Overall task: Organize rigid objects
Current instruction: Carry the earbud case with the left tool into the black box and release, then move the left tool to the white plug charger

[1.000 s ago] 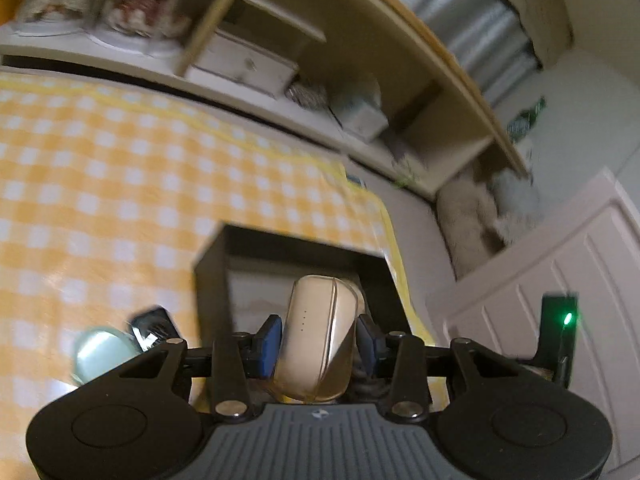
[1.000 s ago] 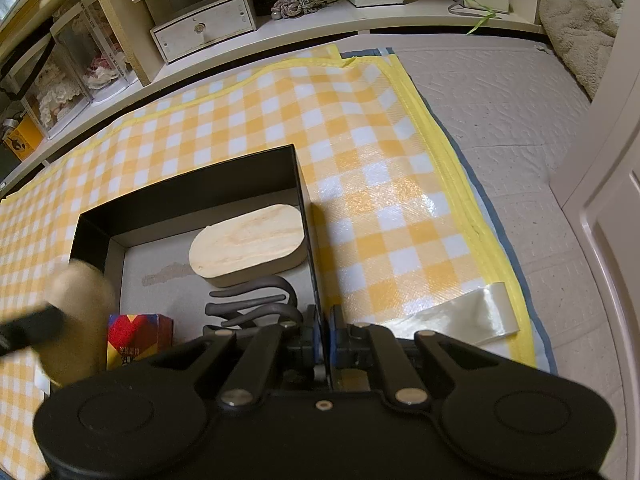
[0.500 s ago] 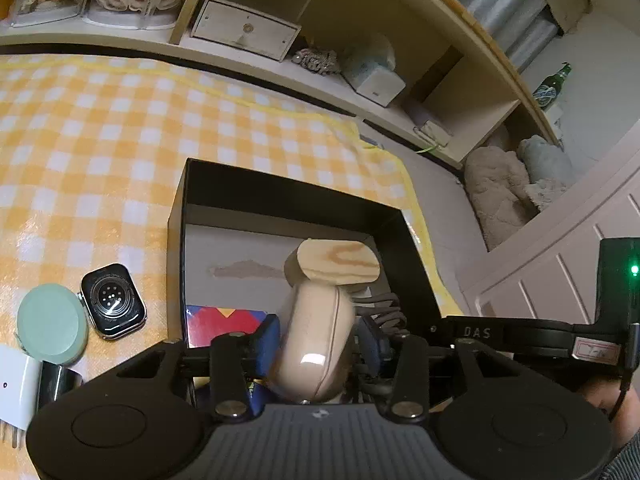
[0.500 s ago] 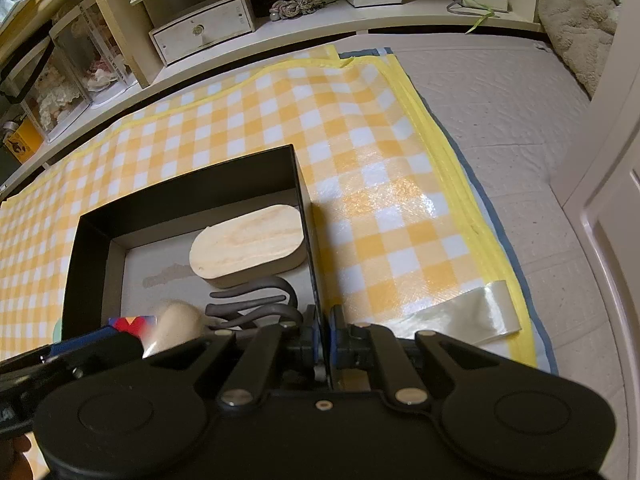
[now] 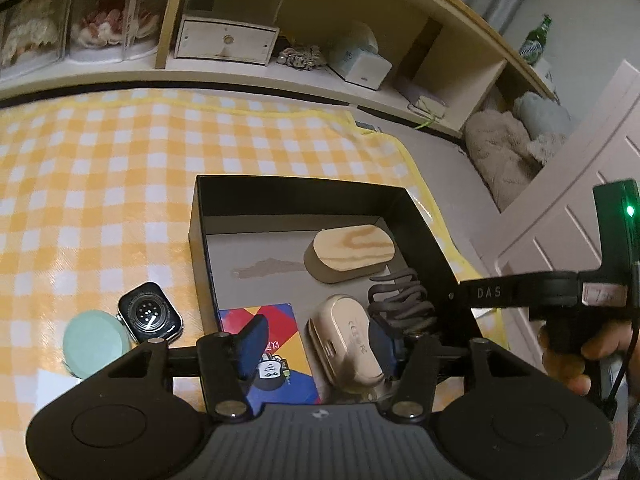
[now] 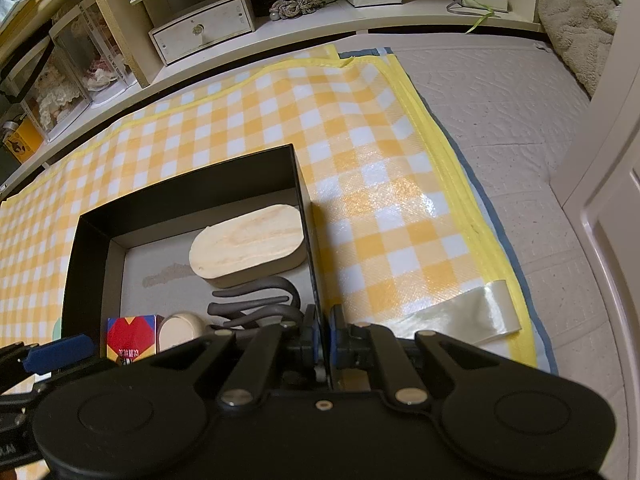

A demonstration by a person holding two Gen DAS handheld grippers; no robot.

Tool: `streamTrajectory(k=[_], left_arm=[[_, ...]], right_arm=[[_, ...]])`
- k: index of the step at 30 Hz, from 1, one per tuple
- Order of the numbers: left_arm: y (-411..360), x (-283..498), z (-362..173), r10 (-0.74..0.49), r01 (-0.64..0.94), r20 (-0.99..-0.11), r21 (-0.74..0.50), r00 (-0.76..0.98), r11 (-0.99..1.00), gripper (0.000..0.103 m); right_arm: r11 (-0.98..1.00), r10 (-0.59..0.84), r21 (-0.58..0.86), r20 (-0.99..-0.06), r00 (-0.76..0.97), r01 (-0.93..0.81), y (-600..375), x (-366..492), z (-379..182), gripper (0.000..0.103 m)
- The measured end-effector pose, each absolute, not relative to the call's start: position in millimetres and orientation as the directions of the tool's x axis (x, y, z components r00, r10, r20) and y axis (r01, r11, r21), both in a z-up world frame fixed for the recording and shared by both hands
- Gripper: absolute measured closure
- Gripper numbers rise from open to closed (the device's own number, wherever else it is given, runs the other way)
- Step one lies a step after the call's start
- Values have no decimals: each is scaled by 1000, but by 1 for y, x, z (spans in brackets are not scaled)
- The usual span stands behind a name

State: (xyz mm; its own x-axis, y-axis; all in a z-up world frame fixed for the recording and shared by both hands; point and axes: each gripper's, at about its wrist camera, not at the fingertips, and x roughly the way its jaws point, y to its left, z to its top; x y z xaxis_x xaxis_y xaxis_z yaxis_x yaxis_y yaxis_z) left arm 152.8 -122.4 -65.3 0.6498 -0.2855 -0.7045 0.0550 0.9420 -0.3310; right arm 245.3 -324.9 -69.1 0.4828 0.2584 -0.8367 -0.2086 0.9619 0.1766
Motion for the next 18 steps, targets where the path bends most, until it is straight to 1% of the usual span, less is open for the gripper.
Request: streamTrajectory(k=[5, 6, 7, 8, 11, 13, 18], left_arm=[[-128, 147, -57, -277, 93, -709, -287, 649, 953, 45], [-129, 146, -55, -276, 100, -710, -279, 648, 955, 44], [-130, 144, -53, -274, 109, -712, -269, 647, 957, 33], [-130, 142, -51, -272, 115, -711, -261, 649, 958, 19], [-134, 137, -45, -261, 132, -709, -232, 655, 964, 3], [-136, 135, -42, -257, 147, -717, -214, 648, 966, 0], [-139, 130, -39, -243, 161, -723, -182, 647, 970, 0]], right_arm=[[962, 258, 176, -837, 483, -209, -325, 245, -69, 97], [962, 258, 176, -837, 483, -209, -325, 245, -69, 97], [962, 258, 176, -837, 483, -209, -325, 245, -69, 97], [962, 258, 176, -837, 483, -209, -325, 245, -69, 97], [962, 258, 176, -837, 483, -209, -325, 245, -69, 97], [962, 258, 176, -837, 483, -209, -325, 245, -69, 97], [962, 258, 176, -837, 483, -210, -325, 246, -69, 97]])
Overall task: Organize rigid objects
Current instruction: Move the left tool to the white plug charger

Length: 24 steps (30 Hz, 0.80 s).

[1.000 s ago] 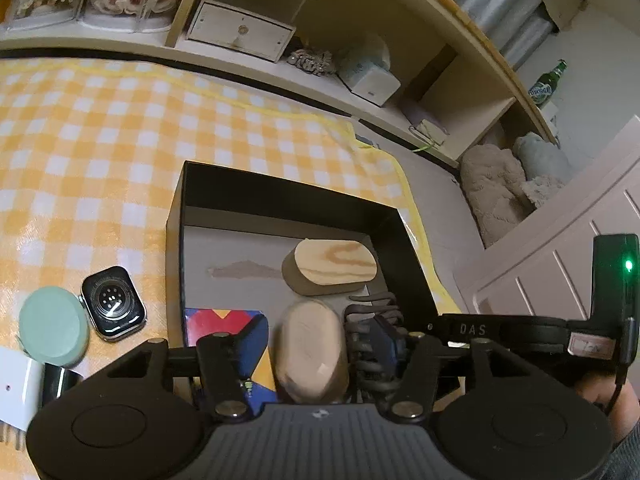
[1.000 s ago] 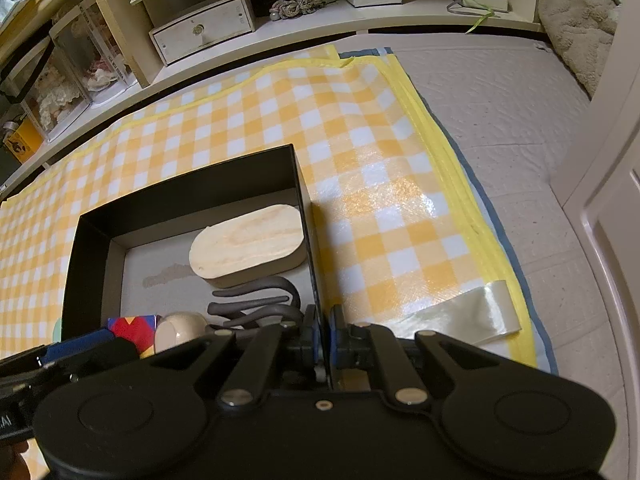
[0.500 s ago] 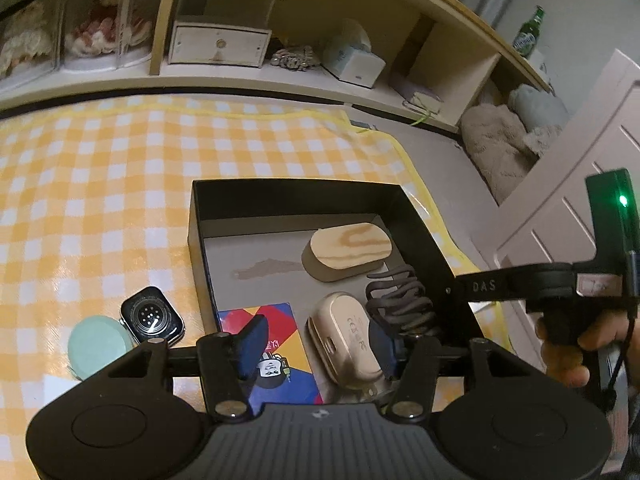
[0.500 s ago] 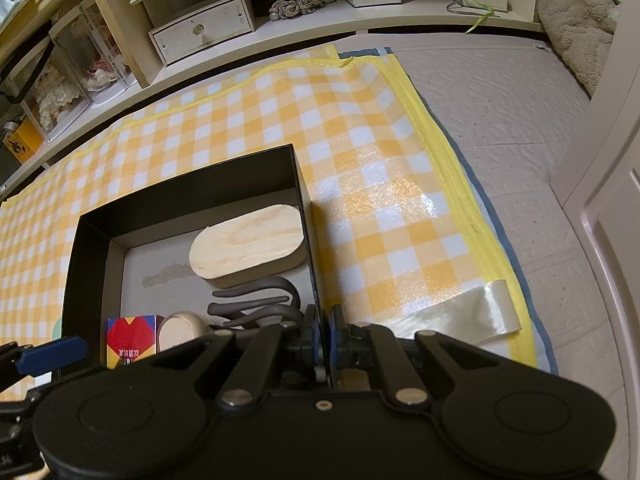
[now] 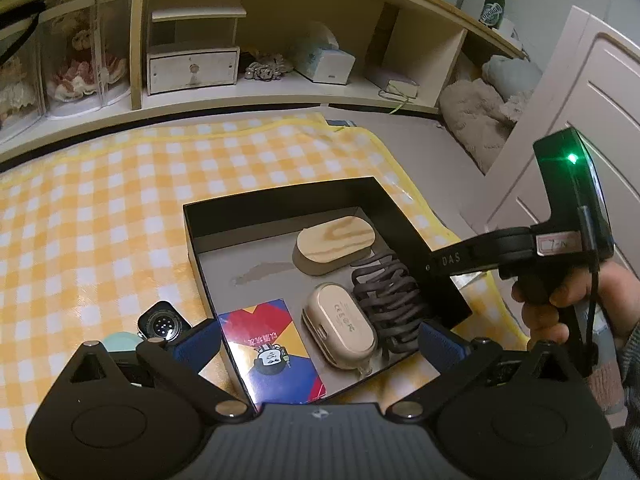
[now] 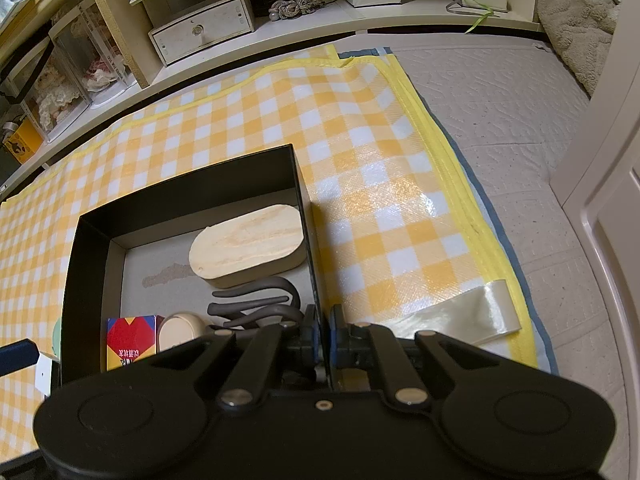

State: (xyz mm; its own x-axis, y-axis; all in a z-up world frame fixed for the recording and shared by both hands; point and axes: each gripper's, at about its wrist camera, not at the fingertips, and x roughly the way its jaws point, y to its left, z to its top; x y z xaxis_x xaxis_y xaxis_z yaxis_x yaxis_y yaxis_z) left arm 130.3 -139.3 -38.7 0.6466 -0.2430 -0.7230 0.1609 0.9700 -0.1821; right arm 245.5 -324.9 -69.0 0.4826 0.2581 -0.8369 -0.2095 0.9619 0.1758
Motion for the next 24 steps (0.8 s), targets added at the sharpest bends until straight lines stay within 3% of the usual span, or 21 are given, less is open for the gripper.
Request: streamTrajectory(k=[24], left_arm=[[-112, 111, -27, -172, 181, -722, -66, 670, 981, 0]], right_arm=[[962, 254, 170, -837, 484, -211, -325, 245, -69, 97]])
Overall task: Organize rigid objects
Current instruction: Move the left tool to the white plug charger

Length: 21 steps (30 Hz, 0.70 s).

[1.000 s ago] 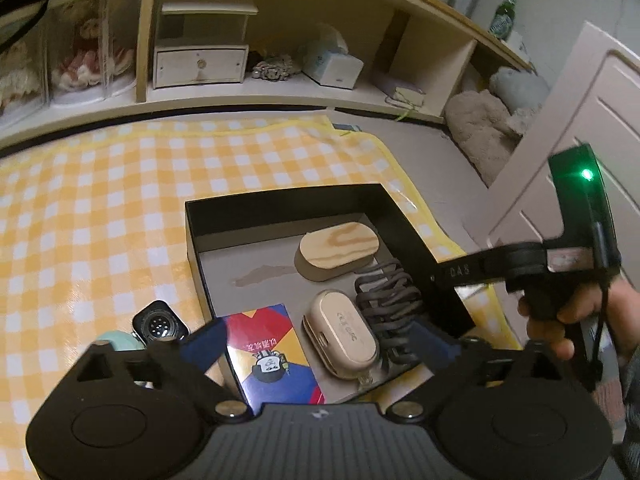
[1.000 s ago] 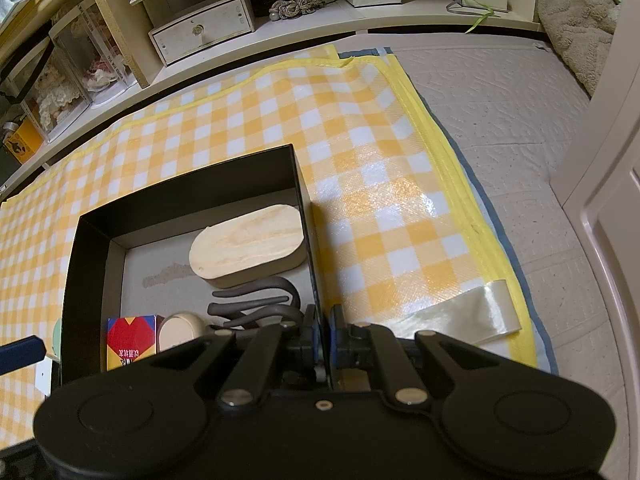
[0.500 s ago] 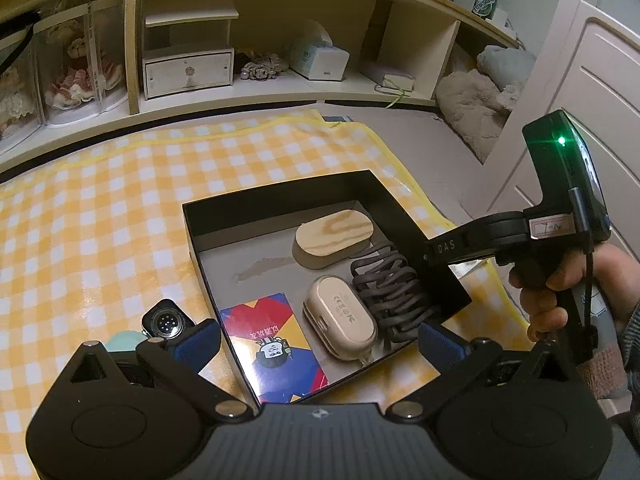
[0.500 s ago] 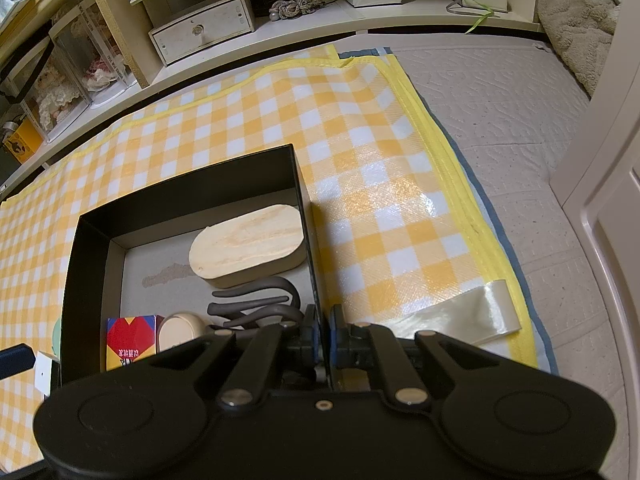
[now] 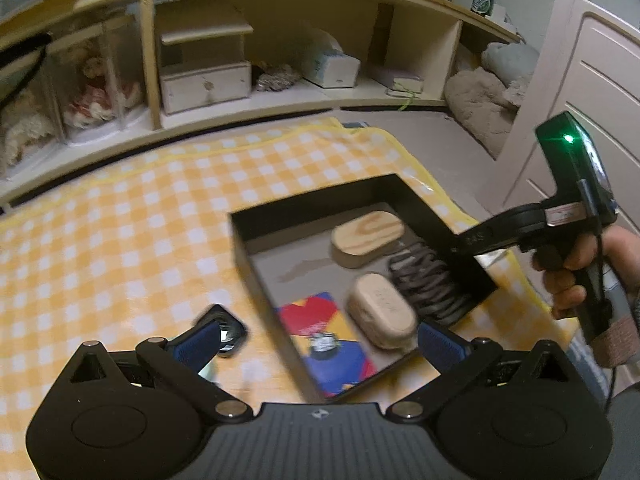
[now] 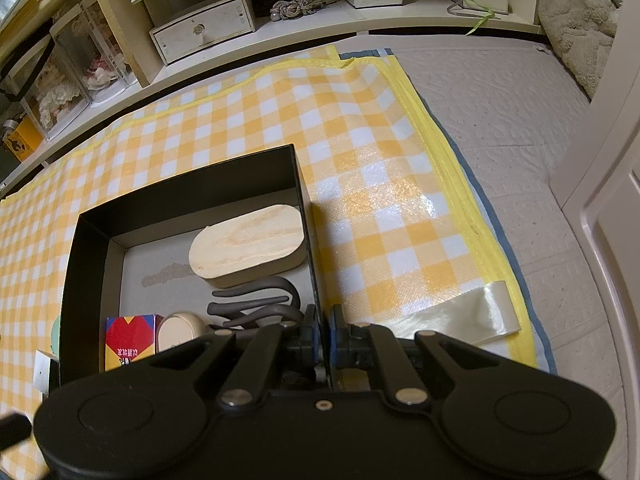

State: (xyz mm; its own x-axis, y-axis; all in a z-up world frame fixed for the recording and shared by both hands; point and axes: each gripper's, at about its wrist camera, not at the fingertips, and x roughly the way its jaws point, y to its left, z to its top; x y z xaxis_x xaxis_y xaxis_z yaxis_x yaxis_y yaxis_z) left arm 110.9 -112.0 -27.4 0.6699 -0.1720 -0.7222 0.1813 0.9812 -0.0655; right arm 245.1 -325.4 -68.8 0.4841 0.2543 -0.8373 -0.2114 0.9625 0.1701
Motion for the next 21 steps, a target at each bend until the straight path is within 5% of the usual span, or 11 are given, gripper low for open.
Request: streamTrajectory(k=[13, 21], left_arm=[[-63, 104, -25, -152, 253, -749, 21, 644, 967, 0], [-35, 99, -53, -186, 224, -823, -73, 538, 972, 31]], right_arm=[[963, 251, 166, -838, 484, -213, -325, 245, -69, 97], [964, 244, 159, -843, 480, -211, -324, 246, -71, 97]])
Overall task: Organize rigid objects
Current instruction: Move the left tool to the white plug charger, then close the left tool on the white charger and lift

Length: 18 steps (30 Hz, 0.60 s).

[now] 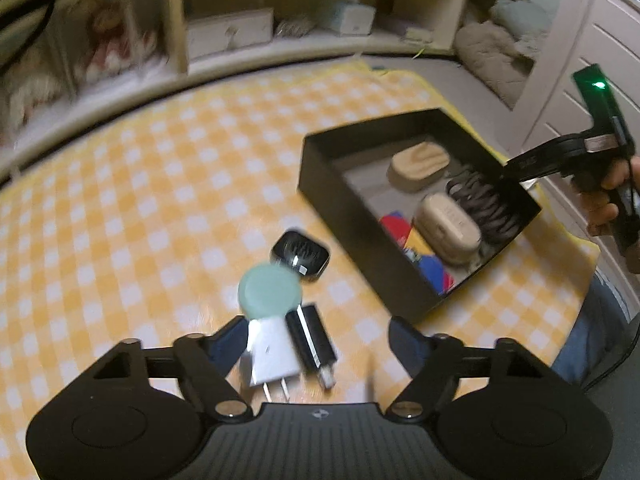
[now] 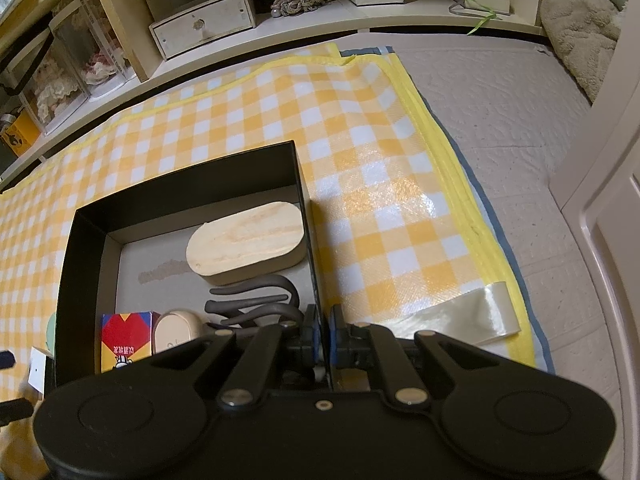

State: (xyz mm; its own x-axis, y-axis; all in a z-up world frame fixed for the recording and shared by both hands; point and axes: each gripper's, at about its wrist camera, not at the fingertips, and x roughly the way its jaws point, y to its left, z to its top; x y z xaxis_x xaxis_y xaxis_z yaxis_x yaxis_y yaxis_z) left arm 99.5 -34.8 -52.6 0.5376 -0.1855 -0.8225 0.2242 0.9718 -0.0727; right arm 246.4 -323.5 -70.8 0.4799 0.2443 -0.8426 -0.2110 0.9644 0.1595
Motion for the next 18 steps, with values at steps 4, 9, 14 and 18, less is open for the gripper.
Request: streamTrajectory(k=[4, 9, 14, 18], left_arm=[[-21, 101, -67, -148, 124, -852, -99, 502, 987, 38], [-8, 106, -78, -98, 45, -870, -87, 483, 995, 38], [6, 109, -83, -67, -10, -876, -82, 477, 997, 36], [4, 105, -77, -15, -17, -869, -27, 495, 999, 38]], right_arm=[[964, 244, 160, -843, 479, -211, -324, 247, -71, 97], [964, 245, 161, -843, 479, -210, -324, 246, -71, 97], [964, 246, 161, -842, 480, -211, -324, 246, -71, 97], [965, 240, 154, -845, 478, -212, -323, 246, -72, 97]])
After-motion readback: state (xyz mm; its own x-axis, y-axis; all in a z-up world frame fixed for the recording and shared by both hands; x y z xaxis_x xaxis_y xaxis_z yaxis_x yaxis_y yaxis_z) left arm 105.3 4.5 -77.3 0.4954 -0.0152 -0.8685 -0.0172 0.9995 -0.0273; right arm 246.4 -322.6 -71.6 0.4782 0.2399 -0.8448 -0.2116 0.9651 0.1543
